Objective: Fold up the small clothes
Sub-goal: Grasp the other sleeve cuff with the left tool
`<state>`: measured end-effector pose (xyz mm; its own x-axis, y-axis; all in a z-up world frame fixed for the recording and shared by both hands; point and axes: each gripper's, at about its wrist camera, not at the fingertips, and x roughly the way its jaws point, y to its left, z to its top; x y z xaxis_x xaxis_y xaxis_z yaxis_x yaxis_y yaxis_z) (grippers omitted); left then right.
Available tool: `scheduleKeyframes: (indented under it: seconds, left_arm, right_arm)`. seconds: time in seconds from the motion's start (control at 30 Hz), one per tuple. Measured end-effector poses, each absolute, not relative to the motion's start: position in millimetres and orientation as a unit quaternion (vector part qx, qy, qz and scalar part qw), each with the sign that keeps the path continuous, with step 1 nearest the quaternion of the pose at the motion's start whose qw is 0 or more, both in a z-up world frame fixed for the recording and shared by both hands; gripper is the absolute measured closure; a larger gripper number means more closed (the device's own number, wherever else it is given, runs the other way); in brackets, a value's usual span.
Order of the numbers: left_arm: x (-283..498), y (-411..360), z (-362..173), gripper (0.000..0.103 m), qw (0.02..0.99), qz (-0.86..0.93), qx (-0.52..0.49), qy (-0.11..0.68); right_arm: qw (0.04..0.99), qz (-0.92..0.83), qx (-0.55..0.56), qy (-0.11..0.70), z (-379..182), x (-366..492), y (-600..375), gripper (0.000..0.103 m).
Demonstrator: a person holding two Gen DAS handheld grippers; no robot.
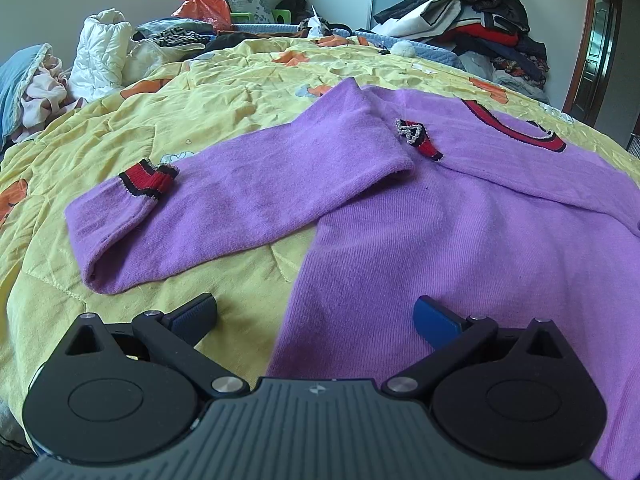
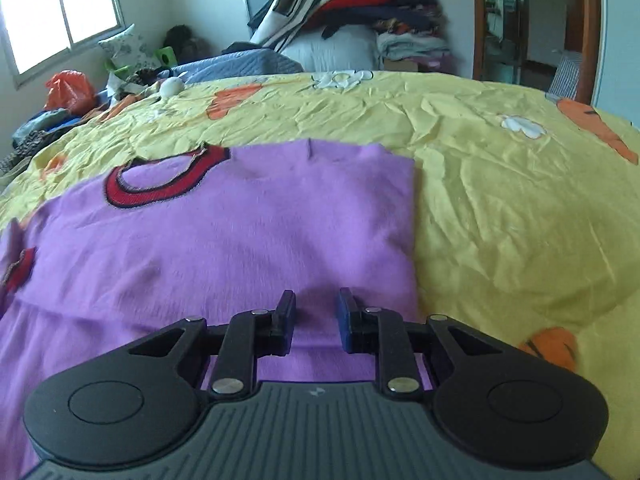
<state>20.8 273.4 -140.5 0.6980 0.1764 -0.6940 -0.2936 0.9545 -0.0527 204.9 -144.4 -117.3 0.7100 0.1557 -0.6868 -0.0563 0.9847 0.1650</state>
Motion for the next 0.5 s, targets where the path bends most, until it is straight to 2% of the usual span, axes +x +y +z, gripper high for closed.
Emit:
scheduleKeyframes:
  seconds: [0.1, 0.2, 0.27, 0.3, 0.4, 0.5]
  left_arm:
    - [21, 274, -141, 0.000, 0.918, 0.128, -0.080, 0.367]
    - [20, 274, -141, 0.000, 0.918, 0.128, -0.080, 0.367]
    - [20, 274, -141, 0.000, 0.918, 0.127, -0.079, 0.367]
    - [20, 273, -141, 0.000, 0.918, 0.127, -0.080, 0.367]
    - [20, 273, -141, 0.000, 0.918, 0.127, -0.080, 0.367]
    - [21, 273, -141, 0.000, 0.918, 0.127, -0.080, 0.367]
  right_arm:
    - [0.929, 0.042, 0.114, 0.351, -106, 208, -164, 0.081]
    - [0.937, 0.050, 0.103, 0.330, -100, 234, -161, 0.081]
    - [0.927, -0.003, 0.047, 0.371, -112, 261, -152, 0.082]
    - [0.932, -0.012, 0.031, 0.361, -117, 268, -151, 0.082]
    - [0.926, -0.027, 0.046, 0.373, -113, 278, -151, 0.080]
    - [0.936, 0.009, 0.052, 0.349, -107, 259, -132, 0.076]
